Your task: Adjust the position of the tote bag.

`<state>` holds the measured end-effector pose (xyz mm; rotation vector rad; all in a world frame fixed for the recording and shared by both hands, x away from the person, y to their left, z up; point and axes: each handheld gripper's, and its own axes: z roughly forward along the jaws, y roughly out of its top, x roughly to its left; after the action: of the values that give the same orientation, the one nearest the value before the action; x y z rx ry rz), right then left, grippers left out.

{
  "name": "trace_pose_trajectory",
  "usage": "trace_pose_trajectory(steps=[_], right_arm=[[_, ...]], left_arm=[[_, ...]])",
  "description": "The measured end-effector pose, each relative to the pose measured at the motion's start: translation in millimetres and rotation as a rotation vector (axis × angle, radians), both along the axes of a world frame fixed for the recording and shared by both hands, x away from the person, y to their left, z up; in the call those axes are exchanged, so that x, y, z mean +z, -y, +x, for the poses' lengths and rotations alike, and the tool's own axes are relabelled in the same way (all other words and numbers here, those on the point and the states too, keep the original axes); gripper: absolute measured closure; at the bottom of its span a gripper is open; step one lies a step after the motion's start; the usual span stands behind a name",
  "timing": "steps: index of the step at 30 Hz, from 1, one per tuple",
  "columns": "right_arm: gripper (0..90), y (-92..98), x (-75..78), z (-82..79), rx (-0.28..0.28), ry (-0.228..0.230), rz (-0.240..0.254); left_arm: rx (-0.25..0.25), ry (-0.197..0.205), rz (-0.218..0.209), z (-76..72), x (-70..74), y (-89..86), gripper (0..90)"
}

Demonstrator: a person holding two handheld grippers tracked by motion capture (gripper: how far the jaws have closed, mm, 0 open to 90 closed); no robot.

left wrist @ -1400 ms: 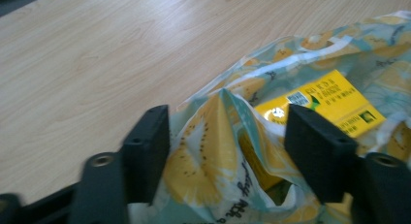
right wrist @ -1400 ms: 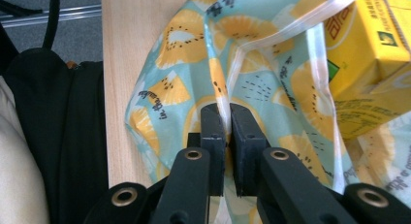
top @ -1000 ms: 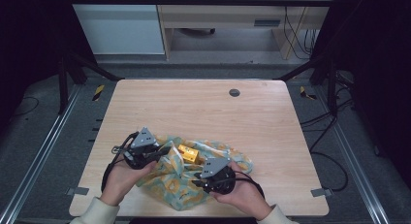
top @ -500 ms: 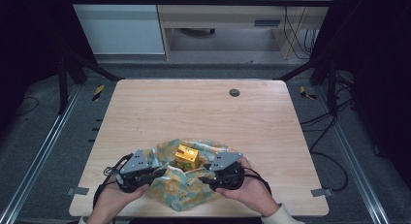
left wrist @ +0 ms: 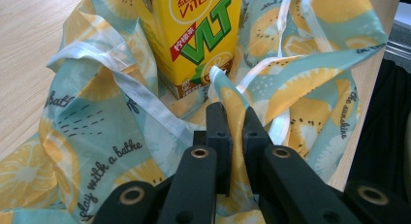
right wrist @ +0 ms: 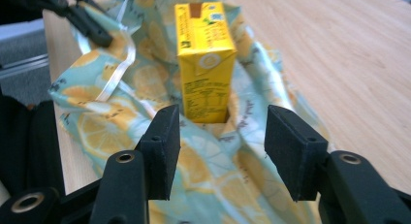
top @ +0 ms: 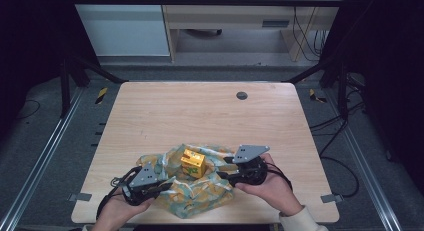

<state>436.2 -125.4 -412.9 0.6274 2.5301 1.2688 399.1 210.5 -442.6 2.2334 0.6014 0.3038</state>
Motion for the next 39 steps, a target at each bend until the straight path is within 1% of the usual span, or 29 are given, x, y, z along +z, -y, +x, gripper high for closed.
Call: trace_pose_trajectory(steps=[2, 6, 8, 11, 13, 15, 16, 17, 19, 20, 21, 22, 23, 24, 25, 27, 28, 29, 31, 32, 34, 36, 37, 38, 39], right_arm=[[47.1, 3.1, 1.1, 2.3, -0.015, 0.0, 0.008], [45.9, 0.6, 1.2, 14.0, -0.05, 0.008, -0.018], [45.2, -3.3, 0.3, 25.2, -0.055, 0.006, -0.031], [44.5, -9.9, -1.7, 41.6, -0.064, -0.004, -0.064], [44.1, -14.1, -4.6, 53.7, -0.066, -0.016, -0.082], [43.2, -18.7, -10.2, 64.9, -0.072, -0.045, -0.093], [43.1, -20.3, -12.5, 67.4, -0.072, -0.058, -0.085], [42.5, -22.4, -15.5, 69.9, -0.065, -0.071, -0.089], [40.4, -26.6, -22.8, 72.2, -0.056, -0.096, -0.132], [40.7, -28.3, -26.6, 72.6, -0.052, -0.102, -0.144], [41.2, -28.6, -30.0, 72.2, -0.049, -0.115, -0.144], [45.2, -28.9, -34.1, 72.0, -0.045, -0.126, -0.147], [48.8, -28.9, -36.6, 71.7, -0.041, -0.129, -0.145], [55.9, -28.6, -39.1, 71.0, -0.039, -0.143, -0.149], [63.7, -28.3, -40.7, 70.9, -0.03, -0.153, -0.163], [81.4, -26.9, -43.0, 71.3, -0.027, -0.15, -0.144], [85.4, -26.3, -42.7, 72.1, -0.038, -0.145, -0.145], [88.6, -25.6, -42.5, 74.5, -0.052, -0.145, -0.134], [89.7, -24.6, -40.8, 79.4, -0.069, -0.14, -0.125], [89.8, -24.5, -40.2, 82.9, -0.087, -0.141, -0.122], [90.0, -23.8, -39.7, 92.6, -0.117, -0.131, -0.11], [90.0, -23.6, -40.5, 100.9, -0.148, -0.132, -0.108], [90.0, -24.1, -41.9, 104.9, -0.16, -0.133, -0.105], [90.0, -24.3, -42.8, 109.0, -0.173, -0.127, -0.115], [90.0, -24.5, -44.1, 113.0, -0.191, -0.13, -0.11]], left_arm=[[-0.003, -0.001, 0.0, 0.0, -0.9, -0.1, 86.8], [-0.013, 0.0, 0.009, -1.3, -2.6, -0.5, 87.1], [-0.017, -0.001, 0.009, -2.7, -3.3, -0.5, 87.2], [-0.033, -0.003, 0.024, -4.6, -4.9, -0.2, 87.3], [-0.037, -0.003, 0.044, -5.5, -6.5, -0.2, 87.4], [-0.049, -0.004, 0.074, -5.4, -8.4, -0.9, 87.3], [-0.053, -0.006, 0.084, -5.4, -9.7, -1.4, 87.3], [-0.06, -0.01, 0.092, -5.3, -11.2, -1.8, 87.4], [-0.074, -0.016, 0.121, -5.7, -14.2, -1.9, 87.3], [-0.084, -0.019, 0.141, -5.7, -15.5, -2.1, 87.3], [-0.088, -0.023, 0.151, -5.9, -17.8, -1.7, 87.2], [-0.096, -0.022, 0.173, -5.3, -18.4, -2.1, 86.3], [-0.091, -0.026, 0.179, -5.3, -20.1, -1.4, 85.9], [-0.089, -0.028, 0.189, -4.9, -20.9, -1.2, 85.9], [-0.079, -0.029, 0.181, -5.1, -22.0, -0.2, 86.4], [-0.068, -0.027, 0.185, -4.2, -21.6, 0.3, 88.3], [-0.054, -0.025, 0.181, -3.9, -21.8, 0.9, 88.8], [-0.039, -0.026, 0.175, -3.7, -22.5, 1.4, 89.3], [-0.032, -0.029, 0.188, -2.2, -22.8, 0.9, 89.9], [-0.027, -0.03, 0.186, -1.5, -23.5, 0.7, 90.0], [-0.017, -0.025, 0.194, -0.7, -23.9, 0.2, 90.0], [-0.011, -0.019, 0.211, -0.3, -24.1, -0.4, 90.0], [-0.008, -0.019, 0.223, -0.2, -24.5, -0.6, 90.0], [-0.009, -0.021, 0.235, -0.2, -25.2, -0.5, 90.0], [-0.005, -0.02, 0.25, -0.2, -26.0, -0.4, 90.0]])
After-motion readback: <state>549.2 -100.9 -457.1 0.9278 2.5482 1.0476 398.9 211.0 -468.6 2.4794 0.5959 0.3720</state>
